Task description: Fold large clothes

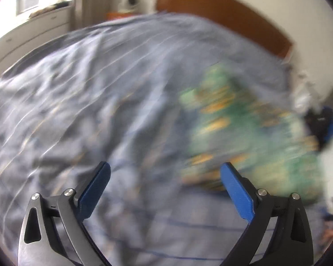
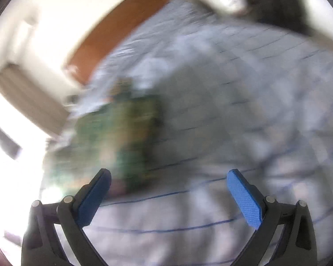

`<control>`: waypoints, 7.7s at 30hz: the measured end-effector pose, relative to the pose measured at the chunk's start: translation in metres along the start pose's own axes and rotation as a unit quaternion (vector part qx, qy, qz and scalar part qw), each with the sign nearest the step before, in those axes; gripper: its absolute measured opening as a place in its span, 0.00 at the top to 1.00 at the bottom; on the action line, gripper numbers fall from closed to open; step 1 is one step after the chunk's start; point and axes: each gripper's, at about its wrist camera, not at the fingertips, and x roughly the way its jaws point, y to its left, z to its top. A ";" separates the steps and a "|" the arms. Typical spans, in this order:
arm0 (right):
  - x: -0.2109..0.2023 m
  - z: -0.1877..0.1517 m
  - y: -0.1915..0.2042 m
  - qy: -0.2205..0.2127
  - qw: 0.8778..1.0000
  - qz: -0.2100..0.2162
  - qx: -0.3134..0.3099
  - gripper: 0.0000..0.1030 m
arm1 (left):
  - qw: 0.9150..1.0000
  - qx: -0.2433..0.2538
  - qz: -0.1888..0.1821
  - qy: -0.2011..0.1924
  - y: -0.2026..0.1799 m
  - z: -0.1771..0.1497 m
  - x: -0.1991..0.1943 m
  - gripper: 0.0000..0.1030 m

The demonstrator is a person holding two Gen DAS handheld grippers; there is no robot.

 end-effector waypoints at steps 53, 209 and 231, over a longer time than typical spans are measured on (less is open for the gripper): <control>0.254 -0.263 0.486 0.029 0.842 -0.014 -0.539 0.69 | 0.987 0.023 -0.151 0.058 0.030 0.065 -0.011 0.06; -0.032 -0.219 0.387 -0.017 0.911 -0.114 -0.395 0.00 | 0.974 0.173 0.122 -0.077 -0.167 -0.142 -0.206 0.00; -0.053 -0.232 0.387 0.019 0.918 -0.115 -0.379 0.00 | 0.978 0.157 0.115 -0.074 -0.159 -0.150 -0.233 0.00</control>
